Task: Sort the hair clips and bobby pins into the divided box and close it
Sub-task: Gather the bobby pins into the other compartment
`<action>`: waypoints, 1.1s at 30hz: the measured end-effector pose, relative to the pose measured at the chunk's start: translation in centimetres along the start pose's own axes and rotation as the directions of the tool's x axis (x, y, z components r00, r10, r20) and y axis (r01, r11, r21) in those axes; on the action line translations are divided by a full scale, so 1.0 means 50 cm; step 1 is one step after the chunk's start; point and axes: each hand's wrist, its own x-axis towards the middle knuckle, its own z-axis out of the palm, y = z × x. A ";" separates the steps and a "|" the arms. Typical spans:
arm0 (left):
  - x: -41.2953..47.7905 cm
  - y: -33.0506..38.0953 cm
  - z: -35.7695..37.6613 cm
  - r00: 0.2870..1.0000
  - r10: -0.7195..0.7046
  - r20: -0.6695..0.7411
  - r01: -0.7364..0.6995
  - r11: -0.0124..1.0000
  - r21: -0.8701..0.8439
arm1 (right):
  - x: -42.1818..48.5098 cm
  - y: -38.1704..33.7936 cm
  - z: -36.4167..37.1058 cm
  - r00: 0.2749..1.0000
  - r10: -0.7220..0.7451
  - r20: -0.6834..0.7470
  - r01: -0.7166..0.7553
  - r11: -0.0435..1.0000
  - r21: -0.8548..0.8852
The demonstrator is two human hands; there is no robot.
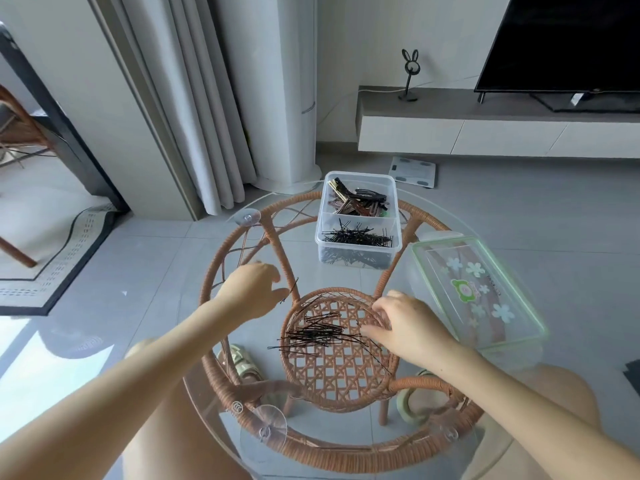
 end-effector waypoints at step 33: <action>-0.107 0.017 0.050 0.975 0.222 0.005 -0.220 0.970 -0.107 | -0.022 -0.049 0.029 0.994 -0.099 0.047 0.083 0.959 0.271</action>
